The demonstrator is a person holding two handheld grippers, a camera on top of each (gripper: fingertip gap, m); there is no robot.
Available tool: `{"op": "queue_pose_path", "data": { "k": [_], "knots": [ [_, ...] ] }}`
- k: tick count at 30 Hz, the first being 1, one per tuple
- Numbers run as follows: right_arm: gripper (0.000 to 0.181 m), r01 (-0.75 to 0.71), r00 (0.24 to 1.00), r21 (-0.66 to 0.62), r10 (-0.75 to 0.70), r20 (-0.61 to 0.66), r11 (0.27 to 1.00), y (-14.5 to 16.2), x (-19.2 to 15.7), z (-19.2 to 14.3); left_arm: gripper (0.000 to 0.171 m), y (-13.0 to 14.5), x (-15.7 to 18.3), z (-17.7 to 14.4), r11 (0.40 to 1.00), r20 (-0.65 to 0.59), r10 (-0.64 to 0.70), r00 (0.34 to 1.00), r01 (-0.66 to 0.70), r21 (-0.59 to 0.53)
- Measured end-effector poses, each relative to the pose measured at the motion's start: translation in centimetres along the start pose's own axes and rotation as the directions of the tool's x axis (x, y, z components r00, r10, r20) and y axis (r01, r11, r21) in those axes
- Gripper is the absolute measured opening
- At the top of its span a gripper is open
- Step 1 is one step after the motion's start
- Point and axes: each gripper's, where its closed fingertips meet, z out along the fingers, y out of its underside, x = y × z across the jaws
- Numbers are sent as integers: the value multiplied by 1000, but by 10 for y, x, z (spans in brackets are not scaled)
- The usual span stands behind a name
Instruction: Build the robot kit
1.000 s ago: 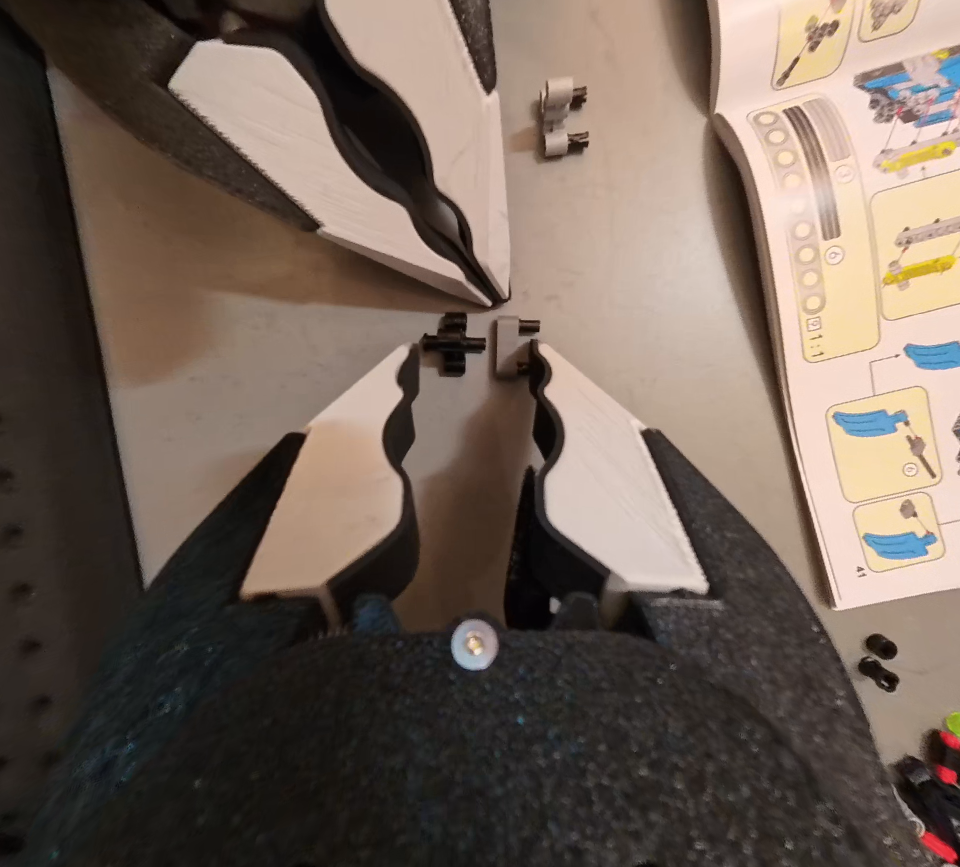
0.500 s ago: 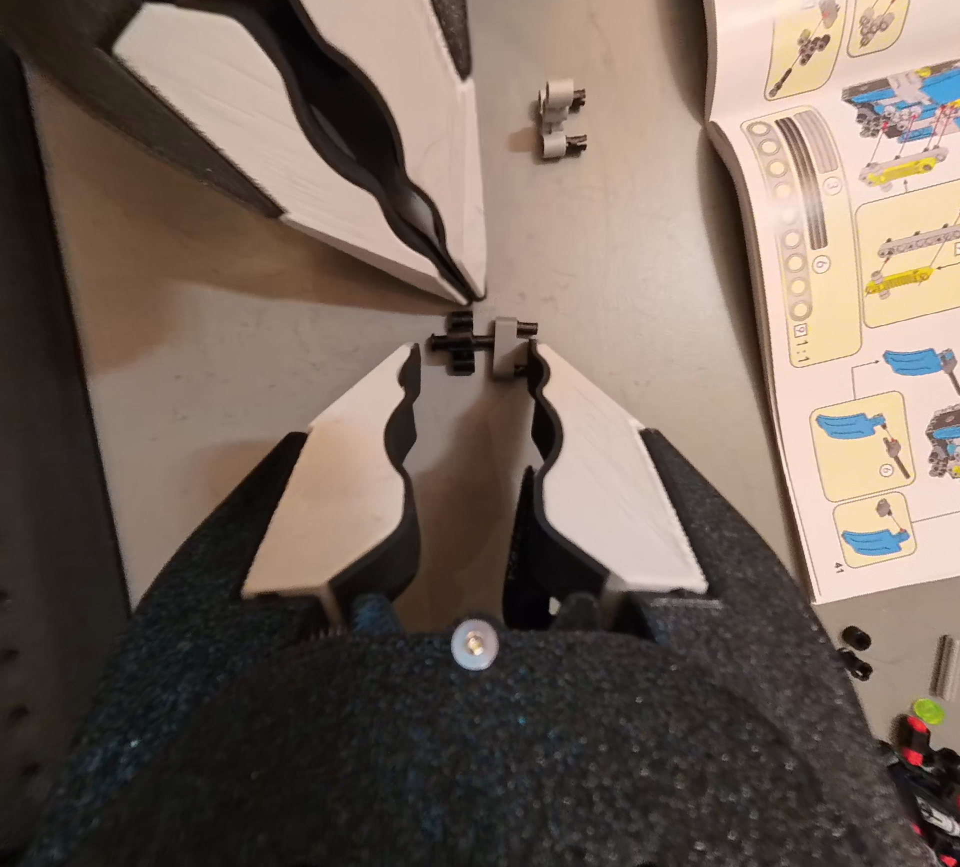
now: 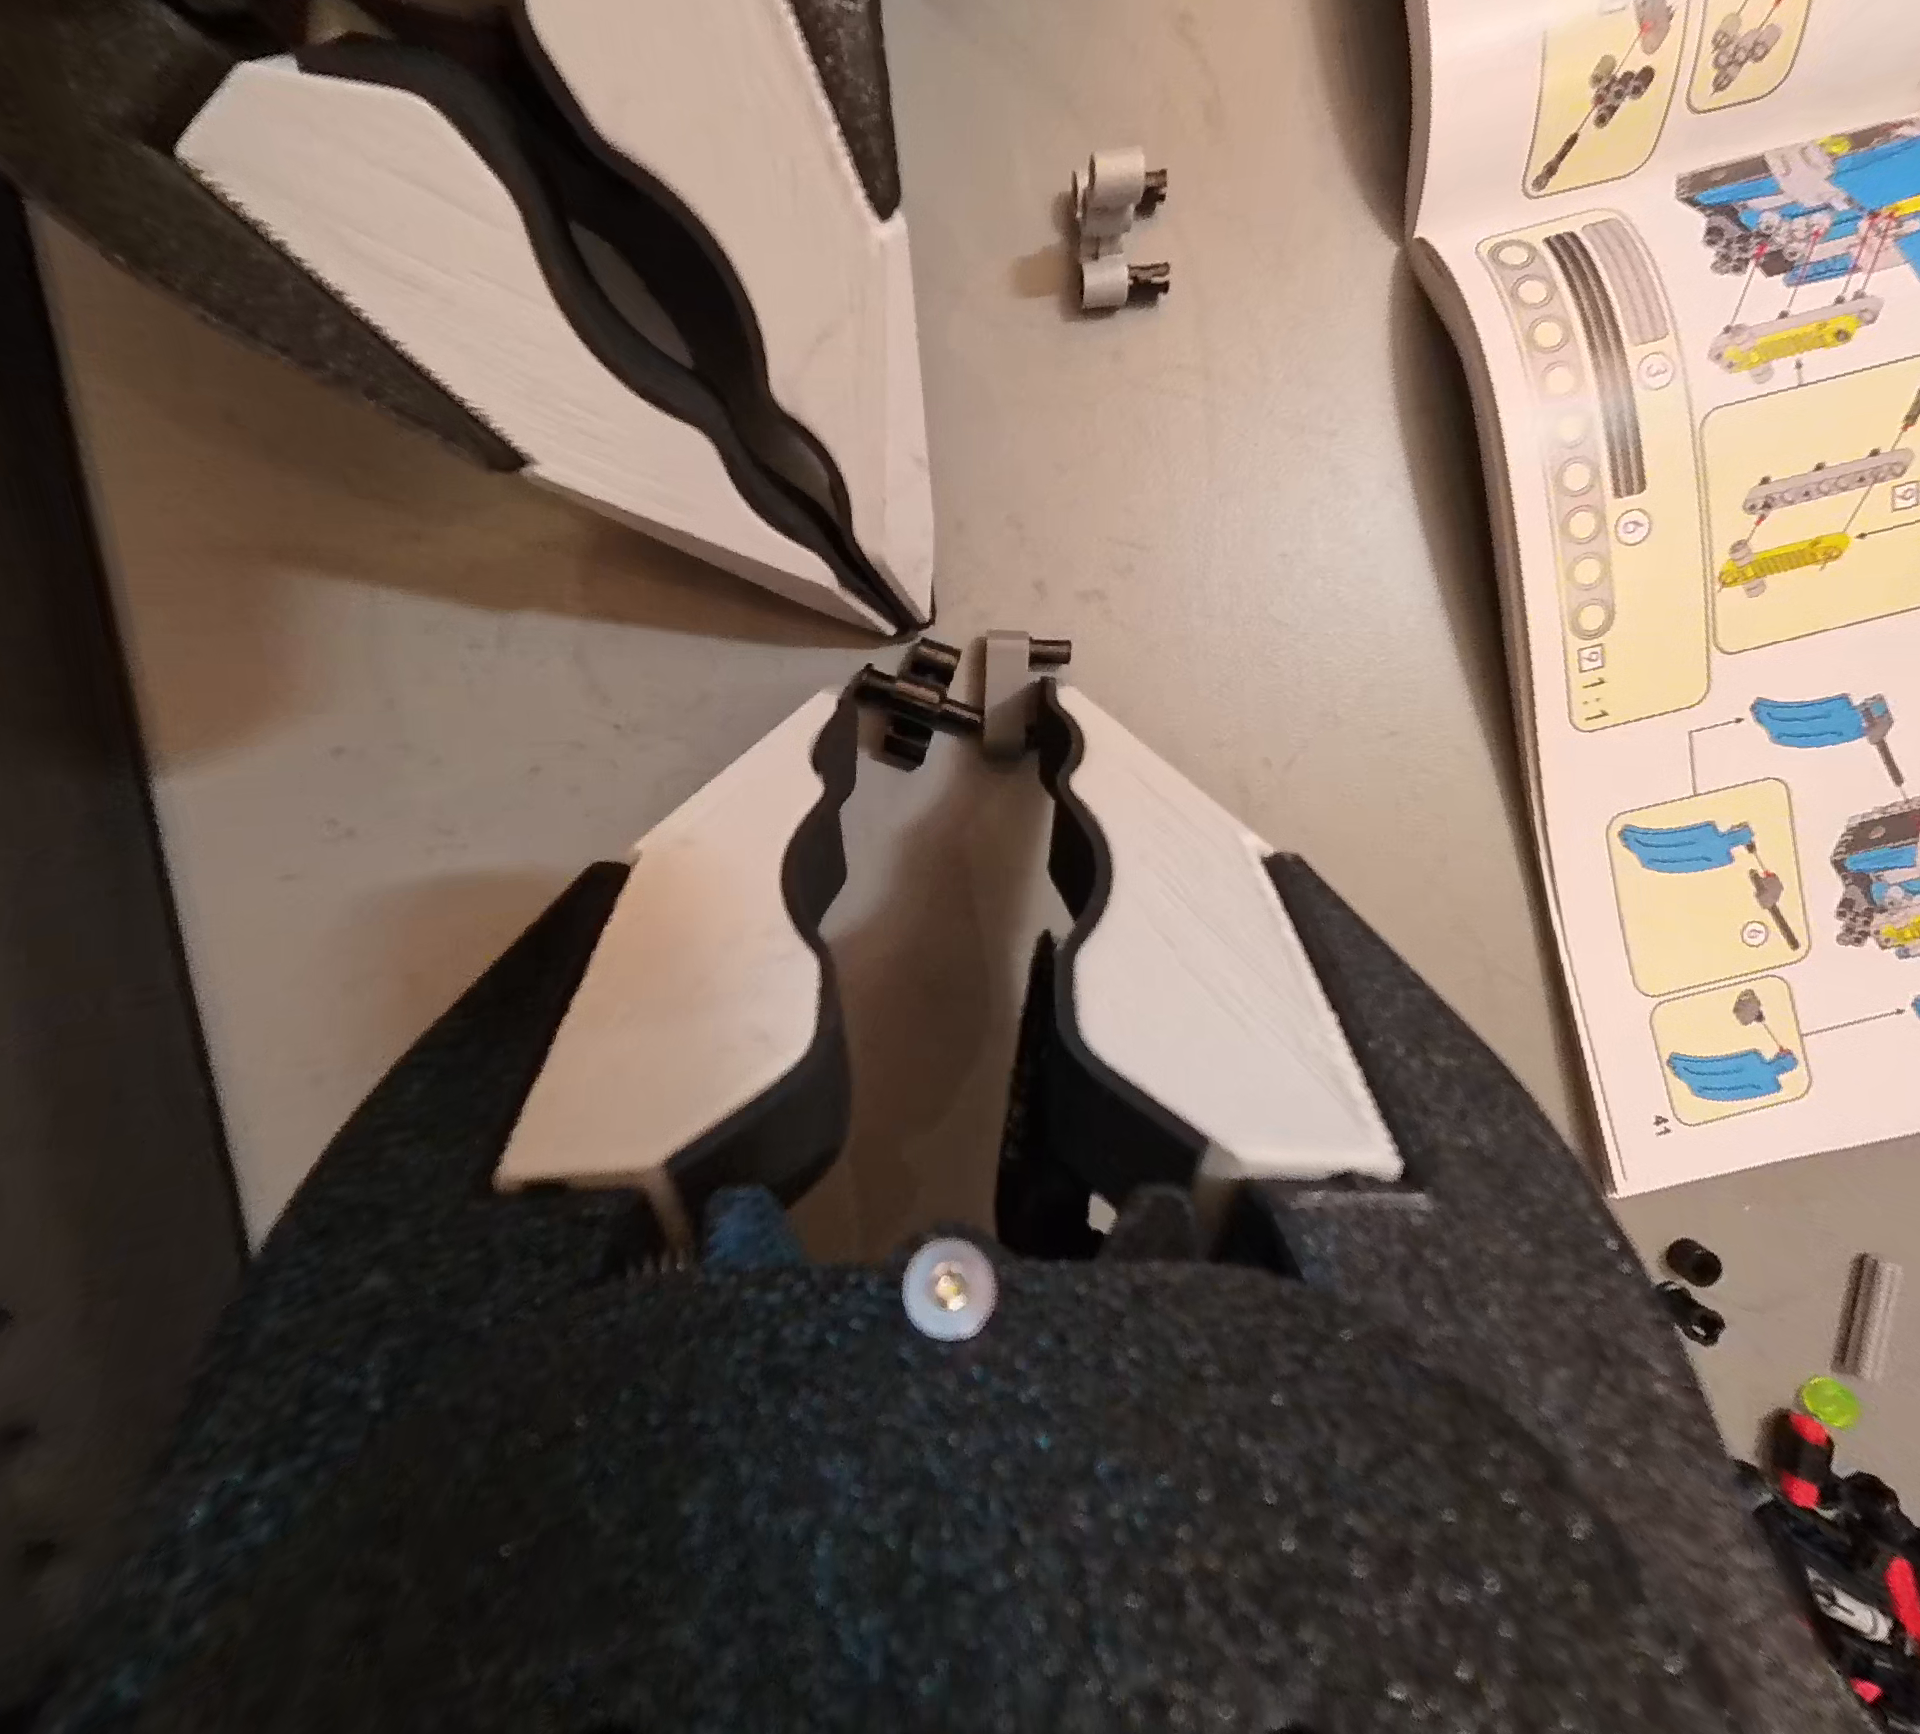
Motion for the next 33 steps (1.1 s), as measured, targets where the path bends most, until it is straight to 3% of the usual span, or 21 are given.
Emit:
{"op": "queue_pose_path", "data": {
  "k": [26,29,33],
  "knots": [
    [34,23,999,-13,-23,25,1000,8,-1,-5,0,-2,10,2,999,-22,32,999,-32,1],
    [47,14,1000,-1,-14,10,1000,5,2,-5,0,-2,9,2,1000,-27,26,999,-26,1],
    [49,6,1000,-11,-6,21,1000,4,-2,-2,0,-2,9,2,1000,-34,17,999,-17,2]
  ]
}}
